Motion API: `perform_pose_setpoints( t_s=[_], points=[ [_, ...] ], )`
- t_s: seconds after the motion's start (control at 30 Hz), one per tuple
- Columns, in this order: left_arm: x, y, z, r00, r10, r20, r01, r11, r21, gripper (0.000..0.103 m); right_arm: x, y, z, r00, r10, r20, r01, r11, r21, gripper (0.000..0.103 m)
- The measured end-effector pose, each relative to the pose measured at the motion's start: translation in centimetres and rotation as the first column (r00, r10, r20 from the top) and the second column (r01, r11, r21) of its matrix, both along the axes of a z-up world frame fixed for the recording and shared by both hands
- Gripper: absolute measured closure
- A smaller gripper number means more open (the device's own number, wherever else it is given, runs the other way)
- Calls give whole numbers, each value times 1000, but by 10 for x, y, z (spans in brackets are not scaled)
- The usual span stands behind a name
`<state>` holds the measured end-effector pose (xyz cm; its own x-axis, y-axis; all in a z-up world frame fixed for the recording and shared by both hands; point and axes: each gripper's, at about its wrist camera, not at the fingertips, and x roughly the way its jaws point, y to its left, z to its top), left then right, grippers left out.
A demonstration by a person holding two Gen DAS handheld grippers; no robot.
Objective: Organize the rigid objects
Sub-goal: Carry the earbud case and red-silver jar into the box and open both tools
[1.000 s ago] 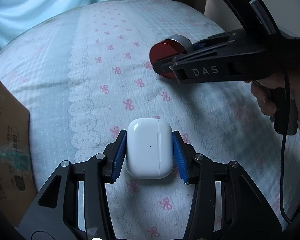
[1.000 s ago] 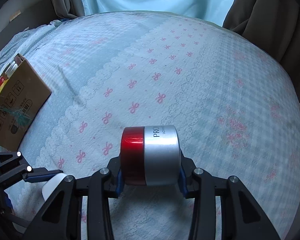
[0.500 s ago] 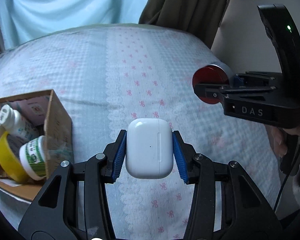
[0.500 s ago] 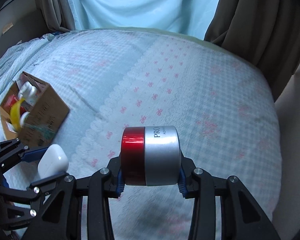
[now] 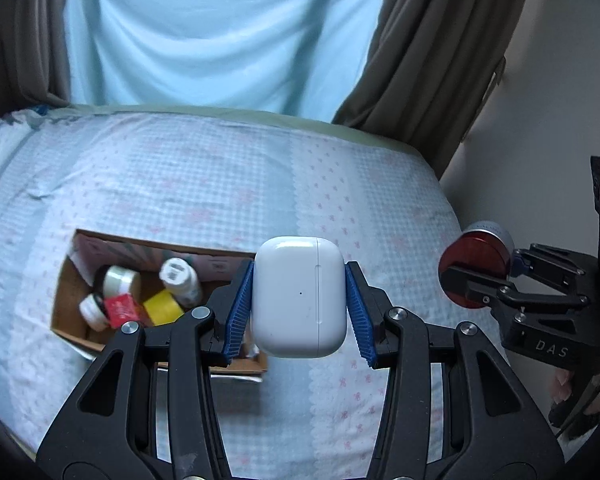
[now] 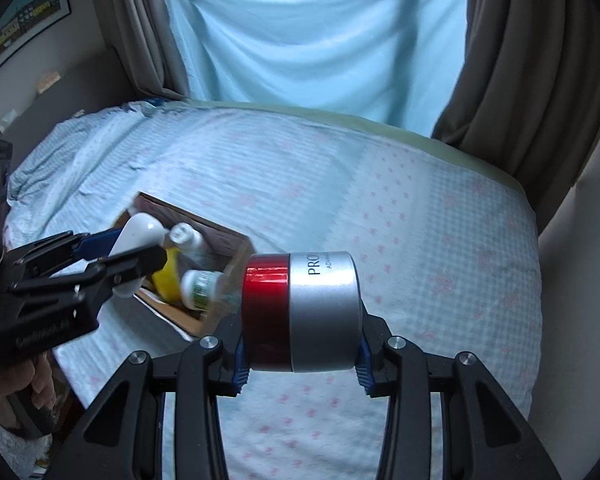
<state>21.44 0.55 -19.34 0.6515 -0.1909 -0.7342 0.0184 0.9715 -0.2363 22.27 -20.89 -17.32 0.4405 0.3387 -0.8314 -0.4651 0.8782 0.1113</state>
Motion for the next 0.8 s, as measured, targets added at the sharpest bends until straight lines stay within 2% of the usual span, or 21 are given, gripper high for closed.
perform_pose_setpoints(
  t_s=[0.17, 0.37, 0.63, 0.8],
  points=[
    [-2, 65, 26, 999, 42, 10, -43, 999, 17, 62, -13, 43, 25, 1000, -14, -22, 15, 999, 41, 65],
    [3, 142, 24, 999, 31, -16, -30, 999, 11, 62, -17, 104, 28, 998, -40, -43, 42, 998, 41, 65],
    [33, 227, -21, 993, -47, -108, 47, 999, -5, 62, -6, 183, -3, 980, -159, -119, 164, 986, 31, 65],
    [55, 253, -64, 979, -92, -182, 91, 996, -14, 62, 0, 219, -37, 953, -231, -197, 240, 970, 24, 65]
  ],
)
